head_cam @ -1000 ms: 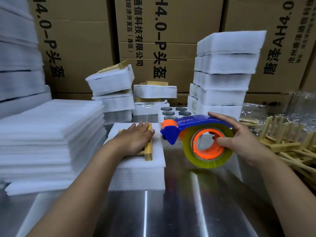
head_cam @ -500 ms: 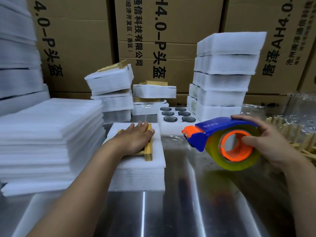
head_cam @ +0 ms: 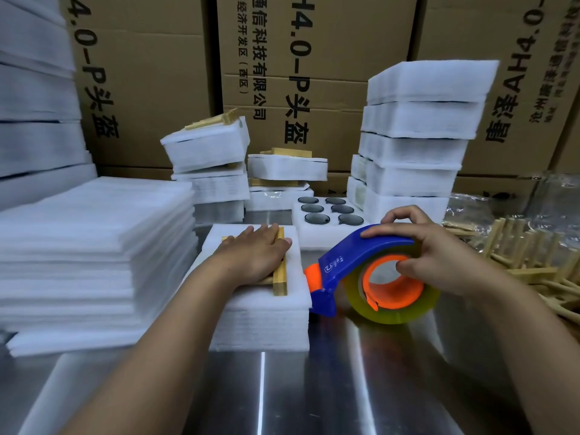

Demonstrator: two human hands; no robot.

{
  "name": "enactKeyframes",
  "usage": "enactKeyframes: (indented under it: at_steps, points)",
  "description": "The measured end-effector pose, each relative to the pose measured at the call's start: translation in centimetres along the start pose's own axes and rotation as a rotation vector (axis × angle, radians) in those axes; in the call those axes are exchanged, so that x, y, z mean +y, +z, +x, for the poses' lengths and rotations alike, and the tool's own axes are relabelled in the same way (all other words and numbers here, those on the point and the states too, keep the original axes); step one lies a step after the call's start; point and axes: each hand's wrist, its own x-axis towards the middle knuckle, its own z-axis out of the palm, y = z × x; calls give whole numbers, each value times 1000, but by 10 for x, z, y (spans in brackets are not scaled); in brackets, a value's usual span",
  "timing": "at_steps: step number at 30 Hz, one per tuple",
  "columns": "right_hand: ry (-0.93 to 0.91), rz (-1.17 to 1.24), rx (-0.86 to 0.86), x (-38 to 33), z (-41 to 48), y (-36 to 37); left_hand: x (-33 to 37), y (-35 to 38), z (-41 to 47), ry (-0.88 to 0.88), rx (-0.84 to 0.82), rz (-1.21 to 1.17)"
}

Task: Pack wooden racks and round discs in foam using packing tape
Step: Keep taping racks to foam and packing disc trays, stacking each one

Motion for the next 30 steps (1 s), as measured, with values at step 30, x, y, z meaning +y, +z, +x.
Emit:
enactKeyframes:
  at_steps: [30]
  points:
    - [107,-141,-135,0,29,-7,7,-2,-6,-32,32,-41]
